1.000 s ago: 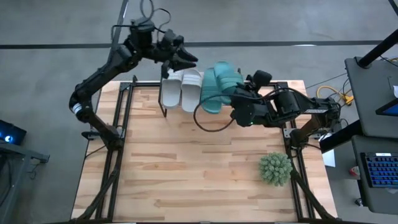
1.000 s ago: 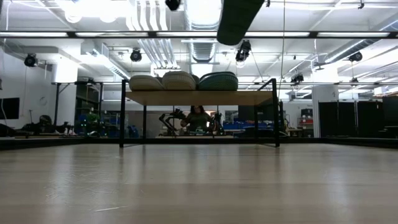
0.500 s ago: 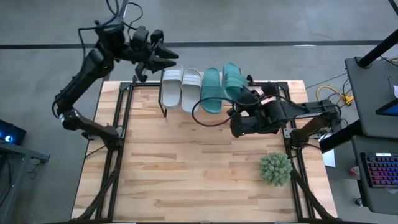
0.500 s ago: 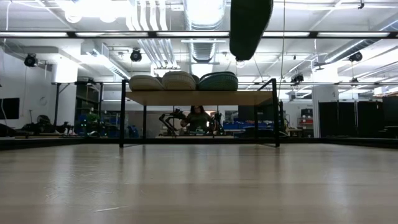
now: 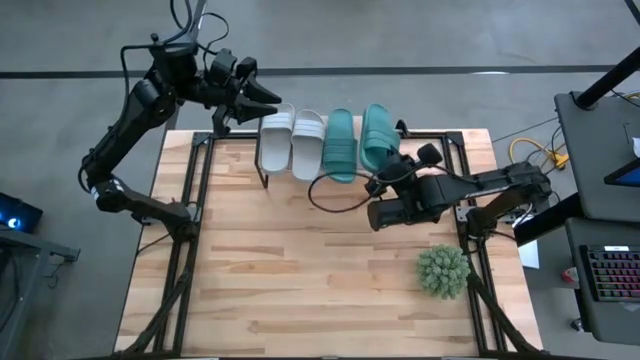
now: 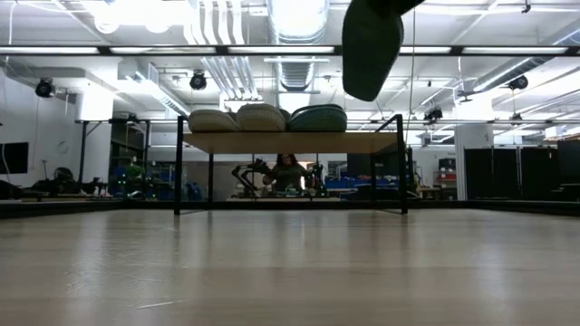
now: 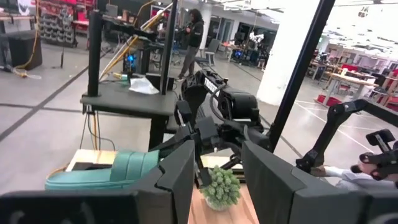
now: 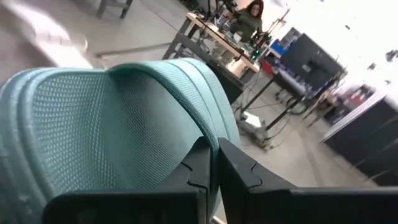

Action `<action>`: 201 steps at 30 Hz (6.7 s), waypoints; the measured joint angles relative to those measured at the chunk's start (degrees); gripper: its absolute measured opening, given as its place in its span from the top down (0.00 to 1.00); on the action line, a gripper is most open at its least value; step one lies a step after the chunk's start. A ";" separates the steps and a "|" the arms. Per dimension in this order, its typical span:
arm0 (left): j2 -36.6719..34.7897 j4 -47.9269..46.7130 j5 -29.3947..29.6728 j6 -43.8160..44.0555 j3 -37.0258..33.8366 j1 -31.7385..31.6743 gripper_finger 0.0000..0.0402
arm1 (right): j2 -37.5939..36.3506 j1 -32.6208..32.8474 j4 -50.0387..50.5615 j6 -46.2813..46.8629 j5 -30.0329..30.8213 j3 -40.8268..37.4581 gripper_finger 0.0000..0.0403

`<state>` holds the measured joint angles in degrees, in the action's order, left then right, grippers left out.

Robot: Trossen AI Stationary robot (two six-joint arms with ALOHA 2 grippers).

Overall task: Pick and place slides into the shelf
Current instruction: Put the green slide on the shelf

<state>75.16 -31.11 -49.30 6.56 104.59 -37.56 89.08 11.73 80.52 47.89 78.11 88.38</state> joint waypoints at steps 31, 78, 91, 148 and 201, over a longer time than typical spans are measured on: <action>0.17 -0.47 2.42 -1.02 -0.02 0.00 0.71 | -2.51 -1.13 -19.87 -44.45 -0.49 -17.78 0.98; 0.24 -0.99 4.66 -1.23 -0.02 0.00 0.71 | -6.54 -11.56 -56.29 -69.16 -15.71 -26.68 0.98; 0.24 -0.95 4.64 -1.24 -0.02 0.00 0.71 | -7.17 -12.50 -56.01 -61.82 -17.27 -26.75 0.98; 0.37 -1.19 4.62 -1.16 -0.02 0.02 0.71 | -12.44 -11.32 -62.84 -61.46 -13.56 -36.72 0.98; 0.37 -1.14 4.62 -0.72 0.00 0.02 0.71 | -6.64 -11.30 -58.63 -81.60 -17.18 -35.05 0.98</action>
<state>75.53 -32.25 -44.69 5.85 104.60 -37.54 82.43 0.43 21.89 -33.71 60.93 53.32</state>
